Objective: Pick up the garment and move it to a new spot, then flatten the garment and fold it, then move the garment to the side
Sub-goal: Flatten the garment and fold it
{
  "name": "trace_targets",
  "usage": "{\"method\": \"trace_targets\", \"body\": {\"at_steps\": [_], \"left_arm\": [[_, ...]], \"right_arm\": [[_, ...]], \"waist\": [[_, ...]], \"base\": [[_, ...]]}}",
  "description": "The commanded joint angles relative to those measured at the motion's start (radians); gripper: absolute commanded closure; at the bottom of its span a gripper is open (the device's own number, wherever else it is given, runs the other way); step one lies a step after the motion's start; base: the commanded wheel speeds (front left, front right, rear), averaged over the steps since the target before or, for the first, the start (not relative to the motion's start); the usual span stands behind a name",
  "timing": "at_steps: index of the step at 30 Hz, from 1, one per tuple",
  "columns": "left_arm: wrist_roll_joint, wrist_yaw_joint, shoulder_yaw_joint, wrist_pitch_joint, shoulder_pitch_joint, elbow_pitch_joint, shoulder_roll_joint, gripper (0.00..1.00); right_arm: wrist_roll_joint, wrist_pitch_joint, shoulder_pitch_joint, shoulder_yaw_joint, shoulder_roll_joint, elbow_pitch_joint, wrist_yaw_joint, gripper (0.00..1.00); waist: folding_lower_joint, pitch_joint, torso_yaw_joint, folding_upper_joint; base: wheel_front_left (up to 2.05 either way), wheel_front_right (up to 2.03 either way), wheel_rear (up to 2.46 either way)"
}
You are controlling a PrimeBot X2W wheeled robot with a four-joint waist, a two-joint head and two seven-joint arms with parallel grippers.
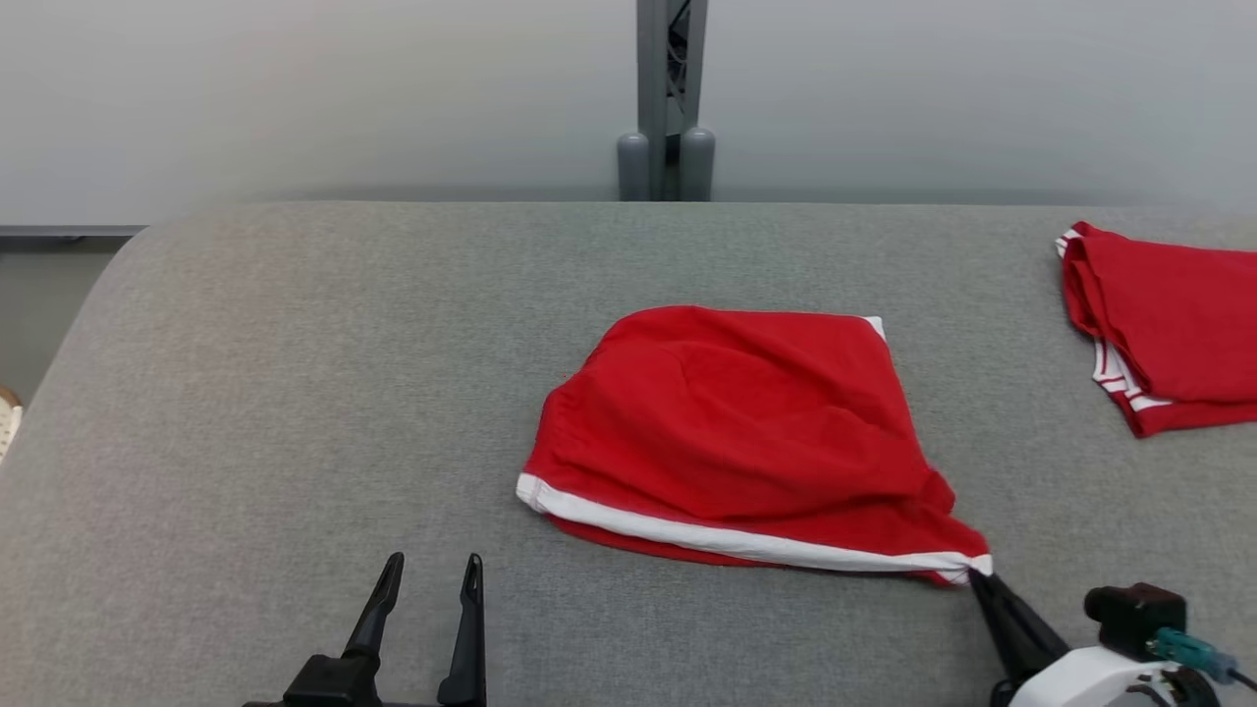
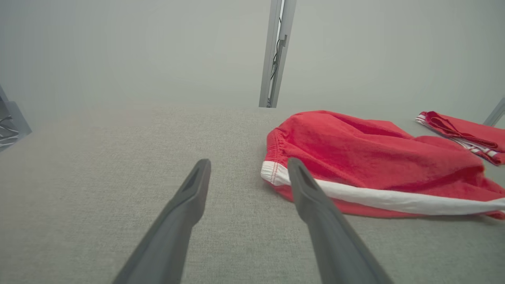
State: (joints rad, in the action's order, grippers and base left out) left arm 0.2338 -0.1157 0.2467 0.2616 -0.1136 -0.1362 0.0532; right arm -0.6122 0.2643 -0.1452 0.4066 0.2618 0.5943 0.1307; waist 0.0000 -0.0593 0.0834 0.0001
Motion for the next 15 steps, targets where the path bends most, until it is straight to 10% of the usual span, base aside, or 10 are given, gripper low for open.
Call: {"method": "trace_targets", "body": {"at_steps": [1,10,11,15], "left_arm": [[-0.005,0.004,0.000,0.004,0.023,-0.005,0.003,0.00],[-0.001,0.015,0.000,0.004,0.025,-0.046,0.001,0.00],[-0.002,0.017,0.001,0.004,0.024,-0.051,0.001,0.00],[-0.003,0.016,0.000,0.004,0.013,-0.063,0.001,0.00]], "right_arm": [[0.014,0.000,0.010,-0.019,0.014,-0.008,0.000,1.00],[0.066,0.000,-0.009,-0.046,0.009,-0.002,0.000,0.94],[0.074,0.000,-0.008,-0.046,0.002,0.006,0.000,0.05],[0.142,-0.001,-0.004,-0.097,-0.006,-0.015,0.000,0.00]], "waist": [[0.0000,-0.003,-0.017,-0.0001],[0.0000,0.016,-0.067,-0.0001],[0.0000,0.022,-0.072,-0.0001],[0.0000,0.045,-0.091,-0.0001]], "base": [[0.00,0.00,0.00],[0.00,0.00,0.00],[0.00,0.00,0.00],[0.00,0.00,0.00]]}}
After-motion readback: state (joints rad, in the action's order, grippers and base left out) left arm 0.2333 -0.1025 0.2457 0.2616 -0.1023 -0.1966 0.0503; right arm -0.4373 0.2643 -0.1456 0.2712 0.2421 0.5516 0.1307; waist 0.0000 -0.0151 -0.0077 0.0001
